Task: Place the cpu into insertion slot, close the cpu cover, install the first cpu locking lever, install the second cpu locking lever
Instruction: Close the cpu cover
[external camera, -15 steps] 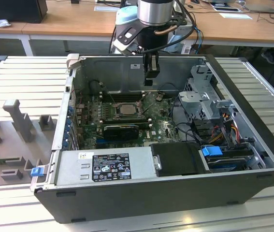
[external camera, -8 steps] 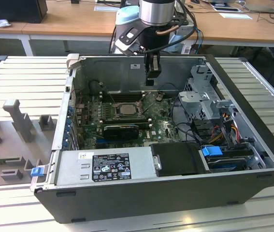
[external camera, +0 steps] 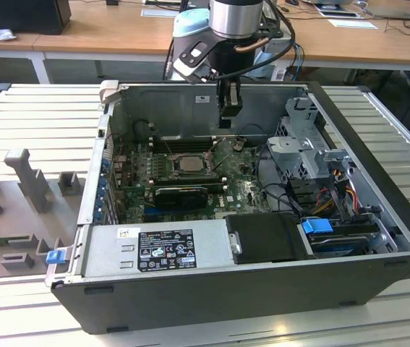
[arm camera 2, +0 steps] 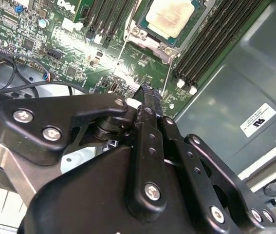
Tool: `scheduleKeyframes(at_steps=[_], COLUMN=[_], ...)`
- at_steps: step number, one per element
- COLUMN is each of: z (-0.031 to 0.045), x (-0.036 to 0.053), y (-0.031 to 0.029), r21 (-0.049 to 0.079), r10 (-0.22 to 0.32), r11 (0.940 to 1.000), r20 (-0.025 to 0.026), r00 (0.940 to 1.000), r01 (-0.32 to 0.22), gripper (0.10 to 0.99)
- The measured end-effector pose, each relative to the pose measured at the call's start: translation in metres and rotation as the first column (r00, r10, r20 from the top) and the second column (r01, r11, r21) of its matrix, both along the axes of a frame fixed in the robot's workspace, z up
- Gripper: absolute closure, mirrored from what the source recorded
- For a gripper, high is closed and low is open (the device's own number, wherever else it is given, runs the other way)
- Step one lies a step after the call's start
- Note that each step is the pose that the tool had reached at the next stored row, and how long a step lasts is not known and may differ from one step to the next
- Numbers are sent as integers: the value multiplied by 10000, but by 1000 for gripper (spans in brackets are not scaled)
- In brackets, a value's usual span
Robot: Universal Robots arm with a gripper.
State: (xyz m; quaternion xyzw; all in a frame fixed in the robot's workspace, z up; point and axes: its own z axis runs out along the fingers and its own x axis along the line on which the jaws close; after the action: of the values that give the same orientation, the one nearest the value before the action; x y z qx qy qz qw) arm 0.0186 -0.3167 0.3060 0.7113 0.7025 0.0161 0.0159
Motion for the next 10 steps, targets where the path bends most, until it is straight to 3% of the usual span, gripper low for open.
scheduleKeyframes(at_steps=[10], z=[-1], x=[18], y=[0], r21=[2], r10=[1], r11=[10000], r20=[0], r00=[10000], r01=[-1], gripper=[980])
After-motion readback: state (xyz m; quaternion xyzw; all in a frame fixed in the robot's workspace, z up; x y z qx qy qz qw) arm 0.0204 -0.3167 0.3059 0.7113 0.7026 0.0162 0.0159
